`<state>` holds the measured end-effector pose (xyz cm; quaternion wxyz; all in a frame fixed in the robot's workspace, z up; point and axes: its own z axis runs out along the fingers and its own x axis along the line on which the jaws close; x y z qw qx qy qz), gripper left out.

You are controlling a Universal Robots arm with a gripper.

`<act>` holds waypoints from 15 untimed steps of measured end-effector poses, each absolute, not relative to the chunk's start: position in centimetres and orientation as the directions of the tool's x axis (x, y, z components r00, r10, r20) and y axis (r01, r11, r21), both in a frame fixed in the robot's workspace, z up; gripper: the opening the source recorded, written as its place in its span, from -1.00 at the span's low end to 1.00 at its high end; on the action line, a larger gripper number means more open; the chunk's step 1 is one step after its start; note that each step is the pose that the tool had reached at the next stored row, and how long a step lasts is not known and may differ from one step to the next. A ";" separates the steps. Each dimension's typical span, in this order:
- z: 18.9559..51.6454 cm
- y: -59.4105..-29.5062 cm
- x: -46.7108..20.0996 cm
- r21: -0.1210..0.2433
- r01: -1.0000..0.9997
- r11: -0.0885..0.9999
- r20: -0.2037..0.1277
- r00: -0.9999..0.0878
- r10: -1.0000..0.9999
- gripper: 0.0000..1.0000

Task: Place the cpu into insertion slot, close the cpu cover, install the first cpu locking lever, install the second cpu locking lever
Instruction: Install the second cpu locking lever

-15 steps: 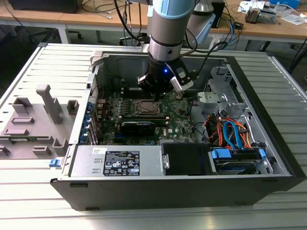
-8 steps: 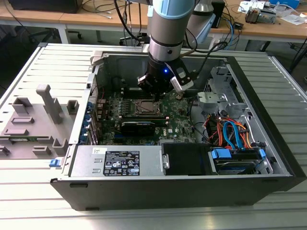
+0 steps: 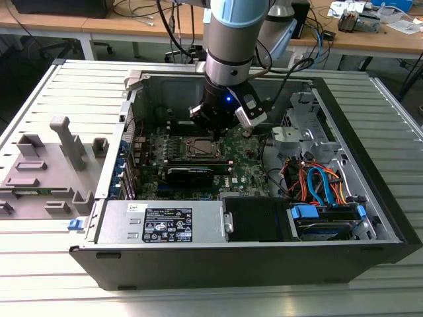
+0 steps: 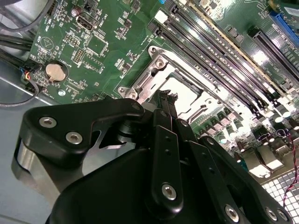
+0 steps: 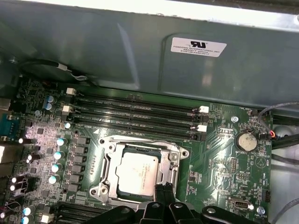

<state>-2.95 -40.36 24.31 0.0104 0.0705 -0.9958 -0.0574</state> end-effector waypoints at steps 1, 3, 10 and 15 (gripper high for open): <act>24.3 -40.4 -3.0 0.116 -0.139 0.983 0.013 -0.990 -0.142 -0.78; 24.3 -40.7 -3.0 0.116 -0.139 0.983 0.013 -0.990 -0.142 -0.78; 24.3 -41.4 -3.0 0.116 -0.139 0.983 0.013 -0.990 -0.142 -0.78; 24.3 -41.7 -3.0 0.116 -0.139 0.983 0.012 -0.990 -0.142 -0.78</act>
